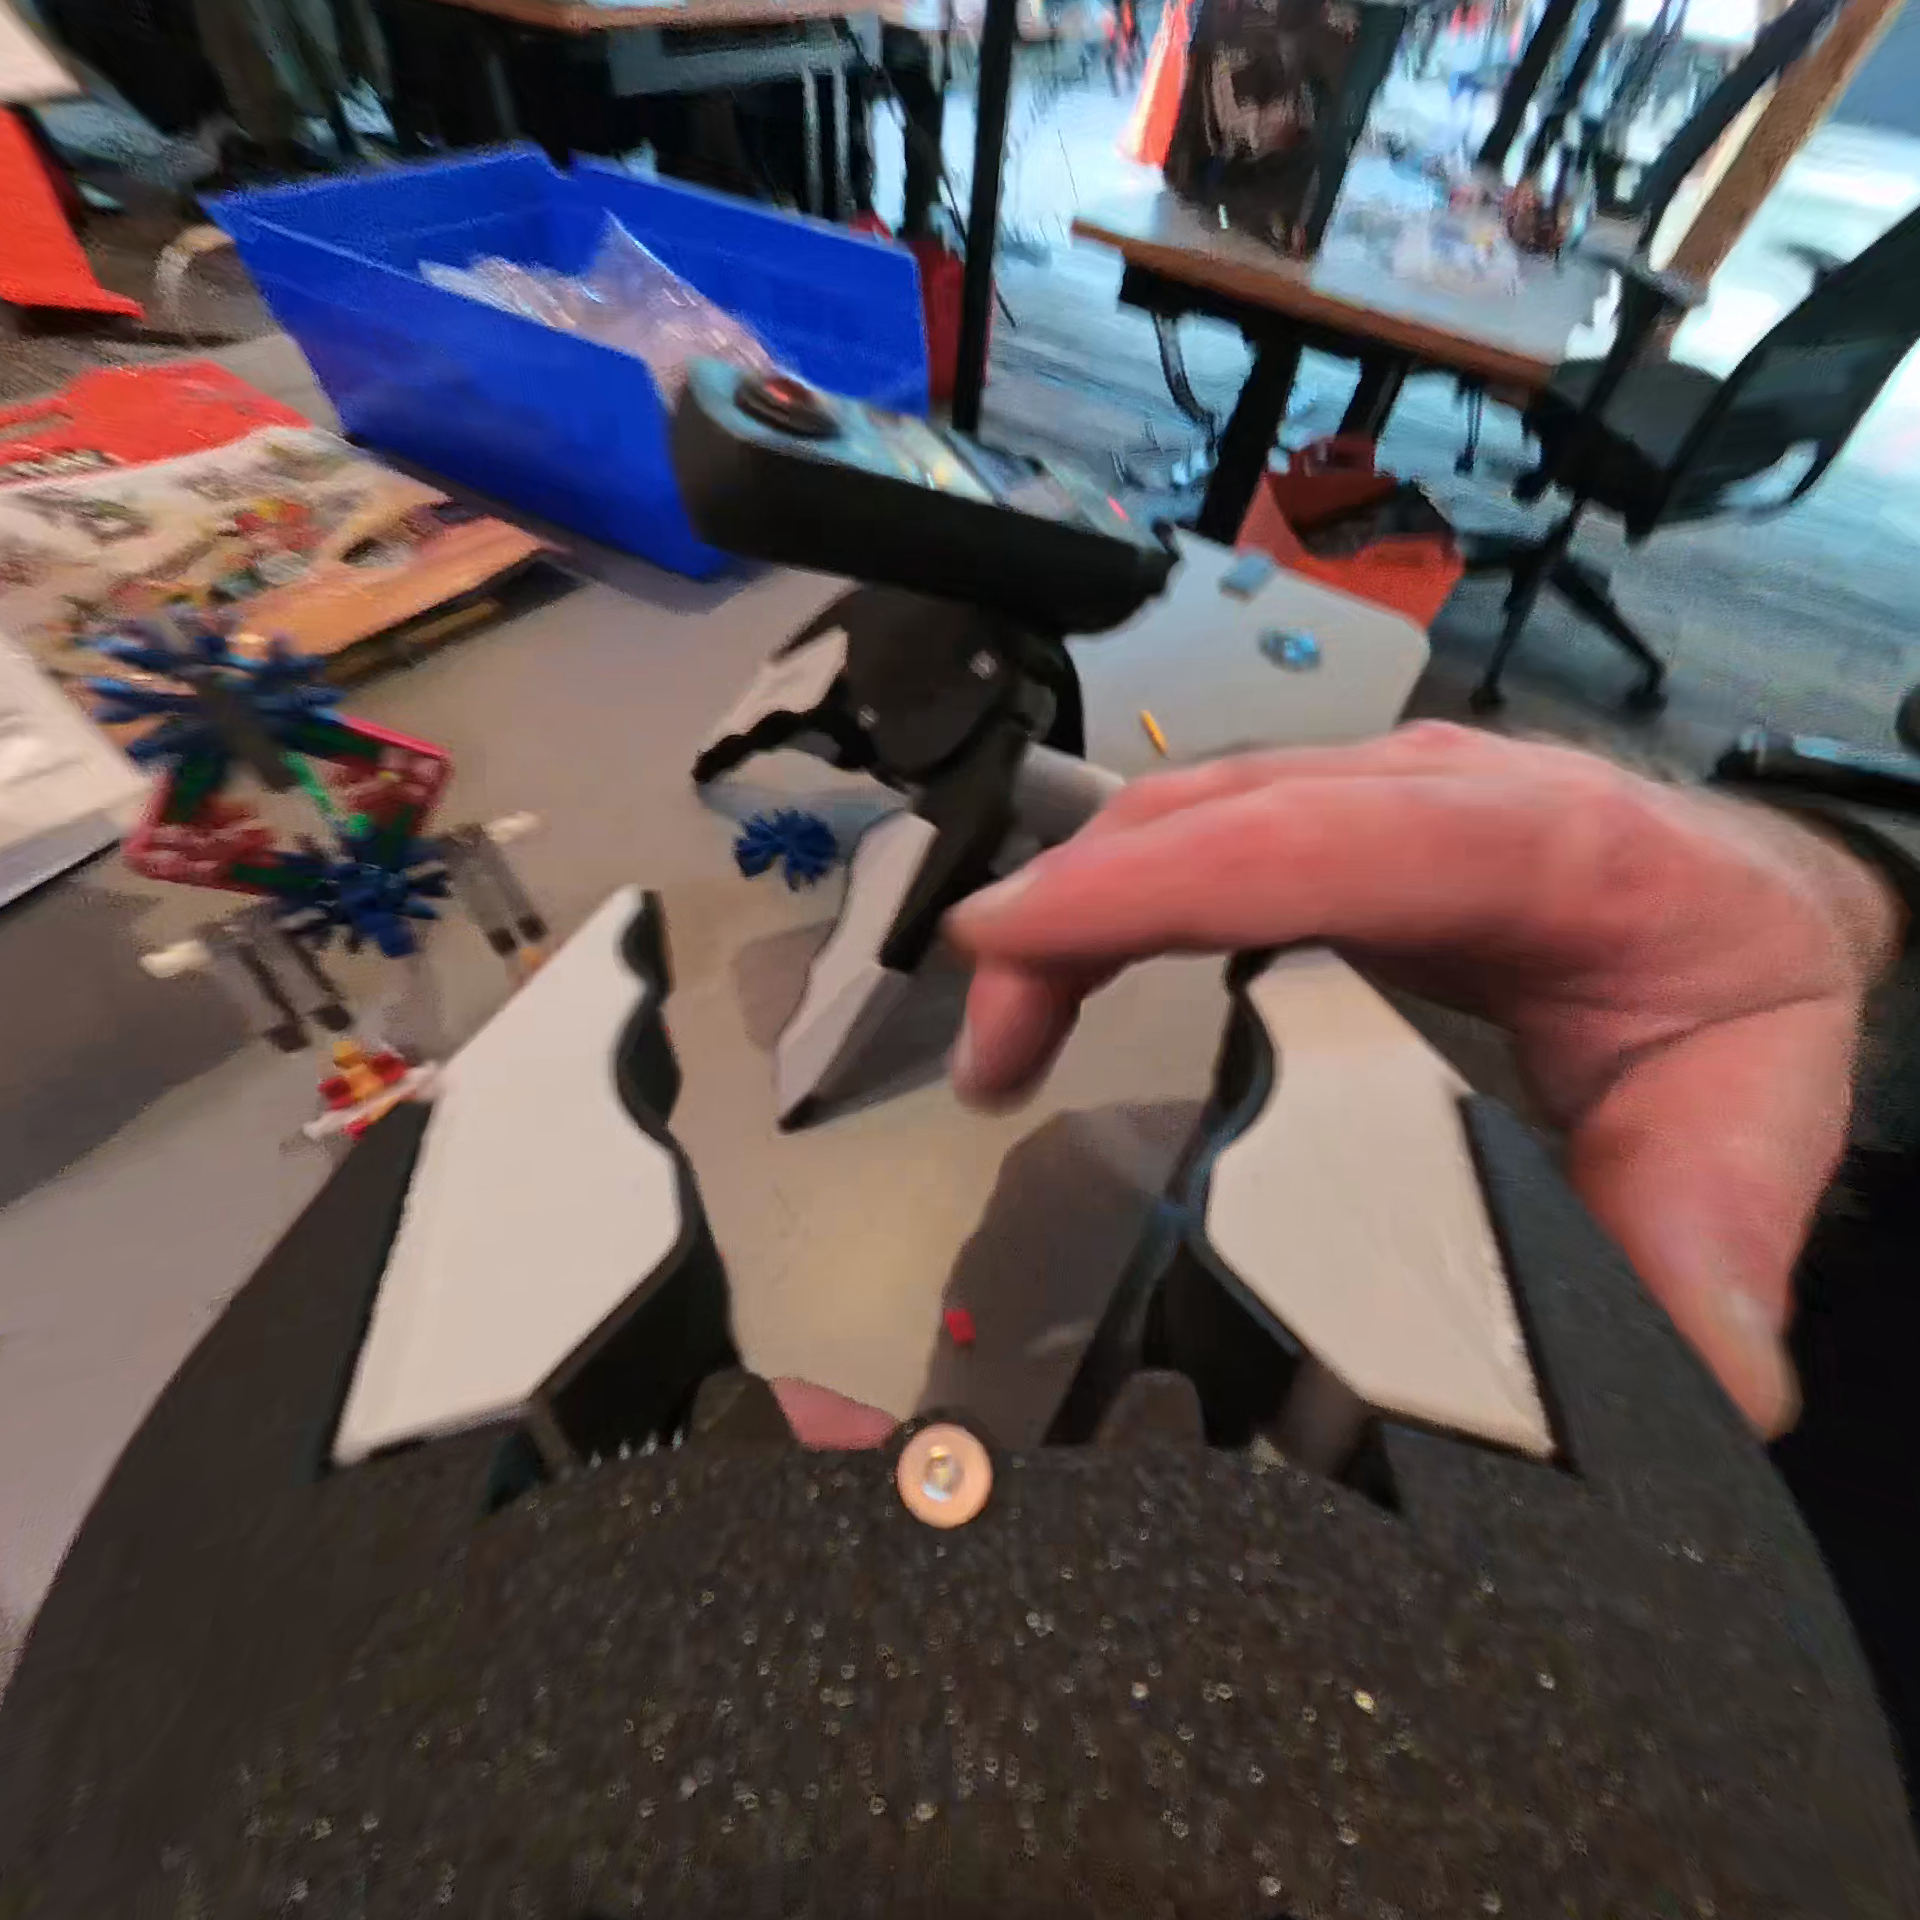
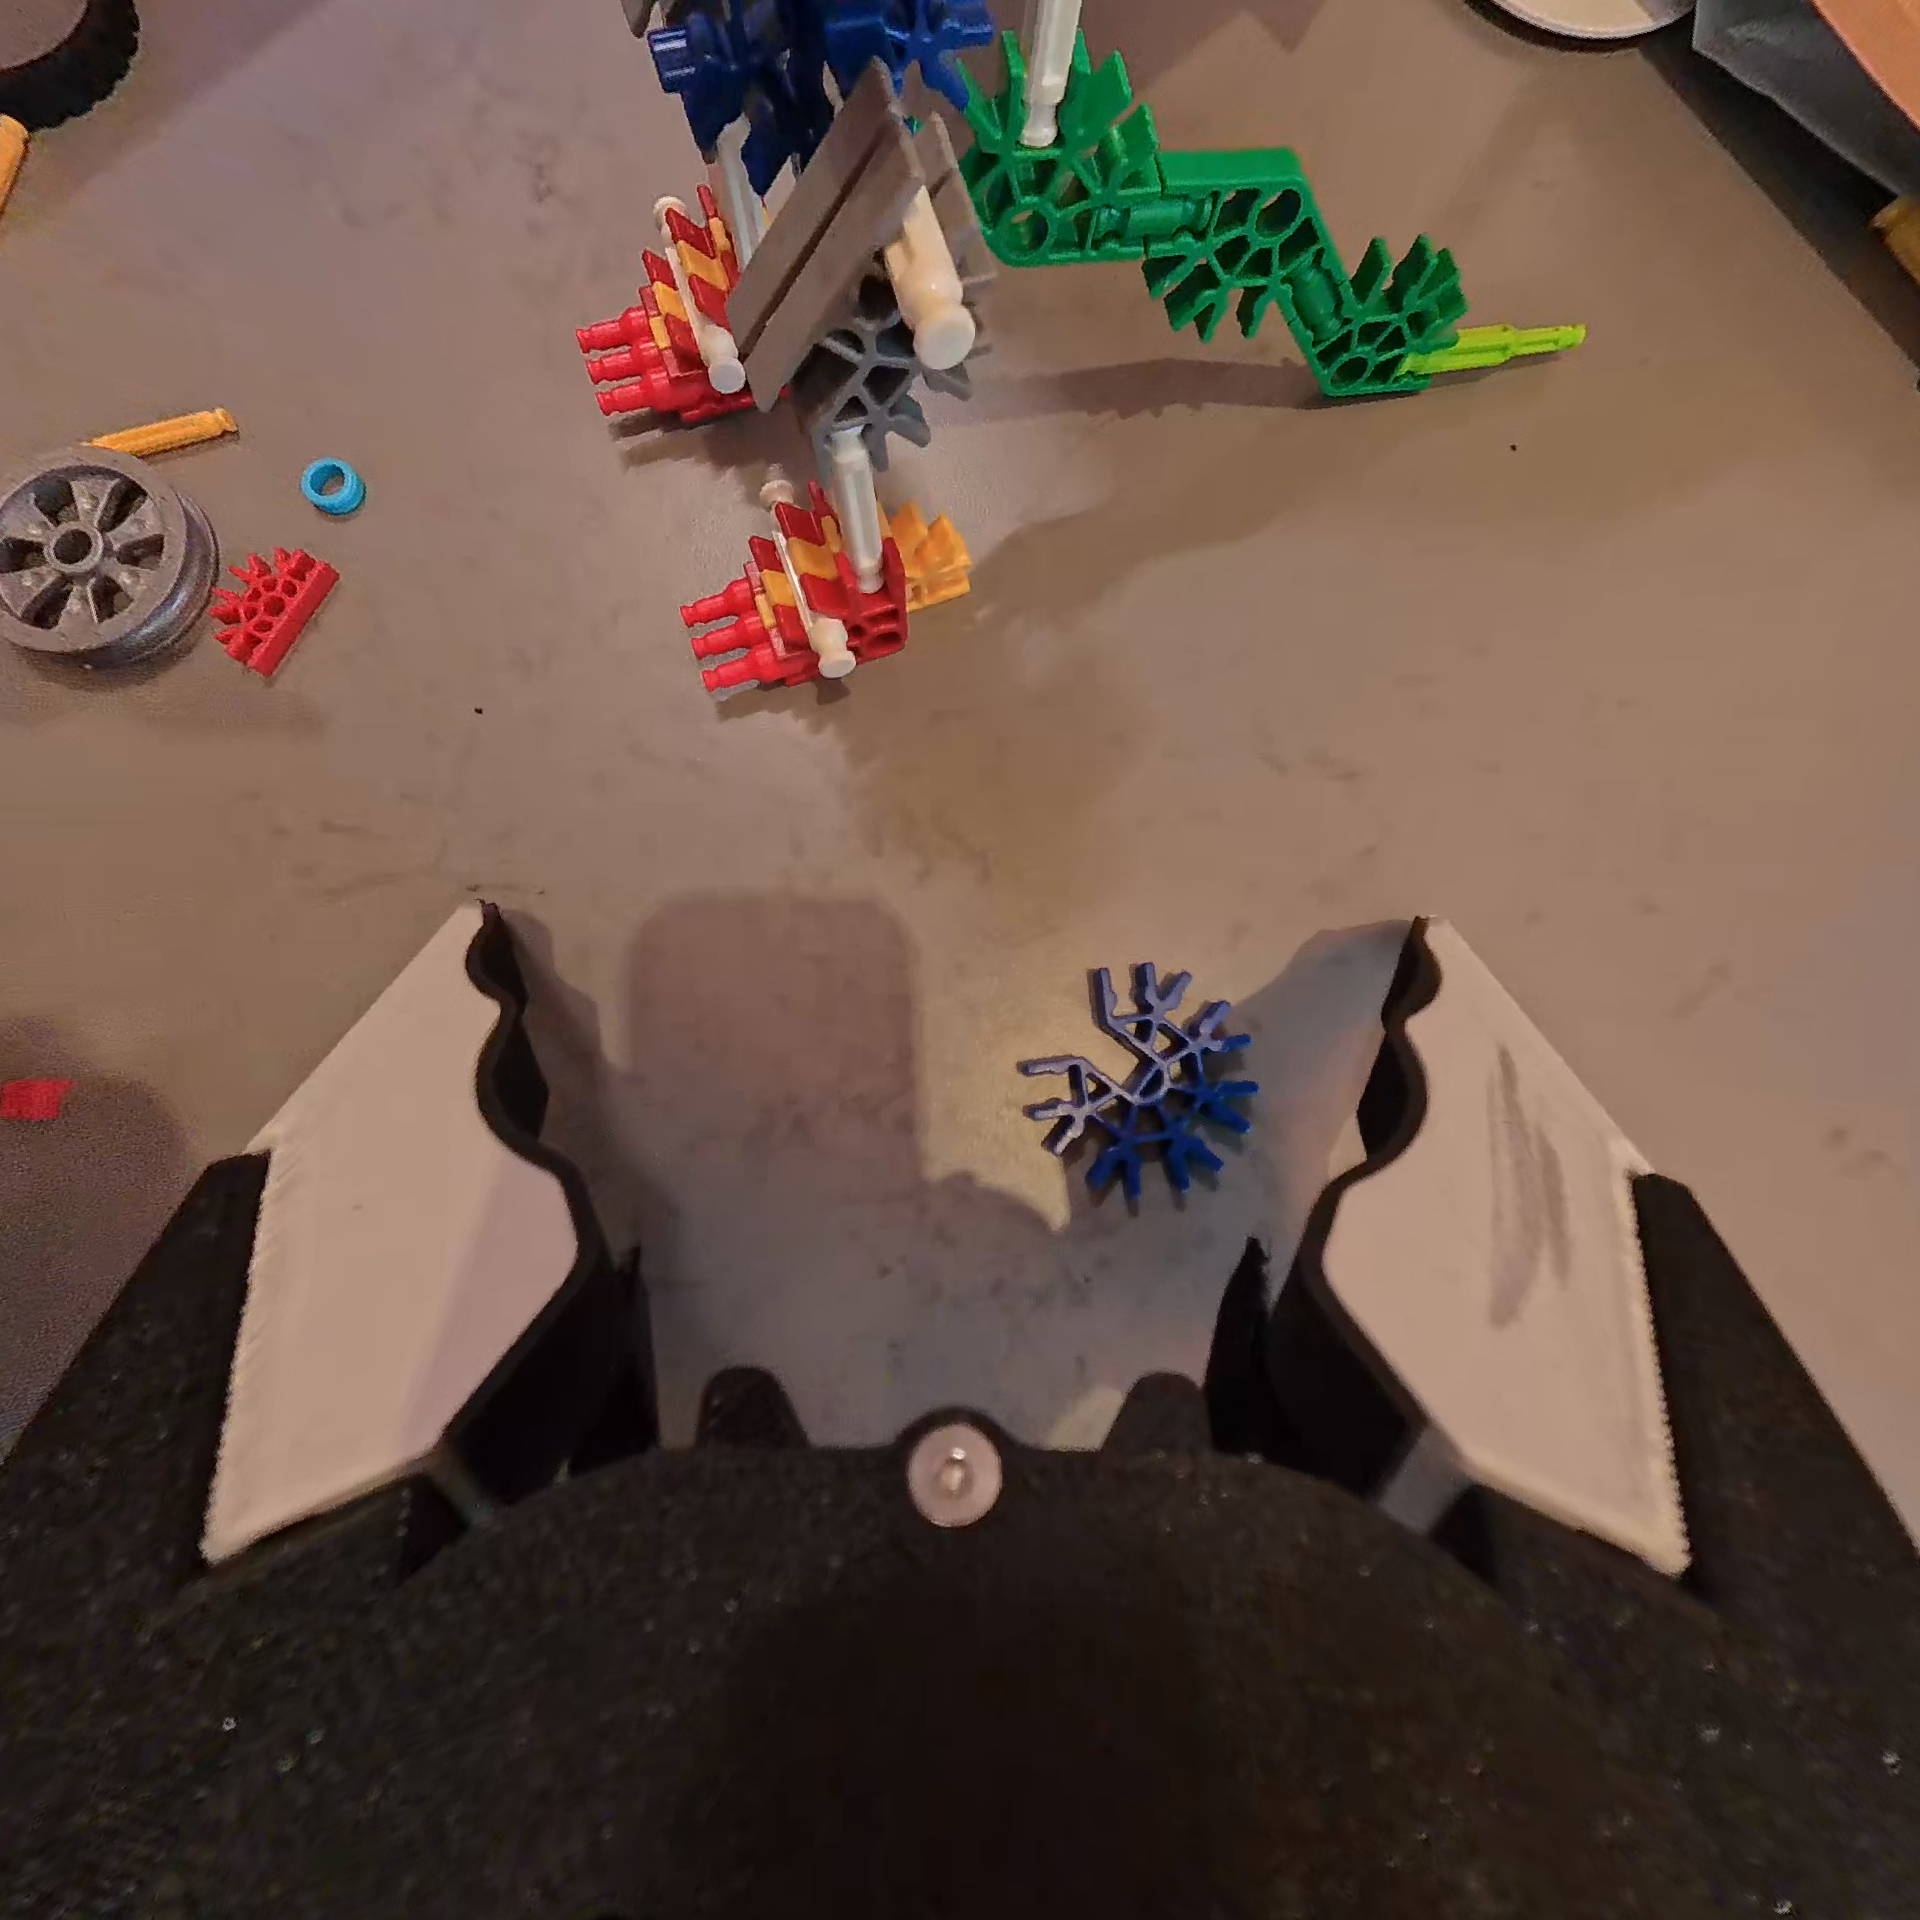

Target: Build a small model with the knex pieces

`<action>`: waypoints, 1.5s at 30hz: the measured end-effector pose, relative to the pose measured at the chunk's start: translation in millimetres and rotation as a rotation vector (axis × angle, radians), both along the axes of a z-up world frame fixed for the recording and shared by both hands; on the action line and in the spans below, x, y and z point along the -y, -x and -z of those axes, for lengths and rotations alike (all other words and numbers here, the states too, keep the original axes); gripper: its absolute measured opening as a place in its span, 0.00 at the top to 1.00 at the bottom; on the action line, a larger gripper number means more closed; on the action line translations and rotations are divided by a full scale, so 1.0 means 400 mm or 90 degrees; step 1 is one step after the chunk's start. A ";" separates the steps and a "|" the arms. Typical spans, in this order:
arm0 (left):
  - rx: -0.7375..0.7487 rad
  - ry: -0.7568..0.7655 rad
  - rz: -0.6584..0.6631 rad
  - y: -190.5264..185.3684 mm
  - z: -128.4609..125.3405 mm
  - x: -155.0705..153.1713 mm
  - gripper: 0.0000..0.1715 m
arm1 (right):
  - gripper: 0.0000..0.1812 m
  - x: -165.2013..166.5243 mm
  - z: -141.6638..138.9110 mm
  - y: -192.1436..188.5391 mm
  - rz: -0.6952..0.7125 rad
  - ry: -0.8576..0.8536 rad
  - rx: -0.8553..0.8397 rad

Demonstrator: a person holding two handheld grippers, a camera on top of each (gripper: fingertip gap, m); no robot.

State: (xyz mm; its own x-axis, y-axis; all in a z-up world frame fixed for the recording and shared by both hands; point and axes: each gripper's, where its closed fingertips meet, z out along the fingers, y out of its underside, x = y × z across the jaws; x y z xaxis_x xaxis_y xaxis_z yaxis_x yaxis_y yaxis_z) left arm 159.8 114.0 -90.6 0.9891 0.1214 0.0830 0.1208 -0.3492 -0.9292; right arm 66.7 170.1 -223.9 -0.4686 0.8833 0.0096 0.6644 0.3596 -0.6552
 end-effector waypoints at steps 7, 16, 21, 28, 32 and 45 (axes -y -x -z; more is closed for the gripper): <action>0.069 0.022 -0.051 0.040 0.034 0.010 0.15 | 0.13 0.000 0.000 0.000 0.000 0.000 0.000; 0.255 -0.042 0.125 -0.067 -0.010 -0.009 0.61 | 0.13 0.000 0.000 0.000 0.000 0.000 0.000; 0.186 -0.078 0.117 -0.047 -0.041 0.009 0.65 | 0.13 0.000 0.000 0.000 0.000 0.000 0.000; 0.049 -0.040 0.049 0.031 -0.031 0.043 0.50 | 0.13 0.000 0.000 0.000 0.000 0.000 0.000; 0.015 -0.039 0.000 0.062 -0.032 0.052 0.43 | 0.13 0.000 0.000 0.000 0.000 0.000 0.000; 0.114 -0.158 0.097 0.005 -0.090 0.066 0.10 | 0.13 0.000 0.000 0.000 0.000 0.000 0.000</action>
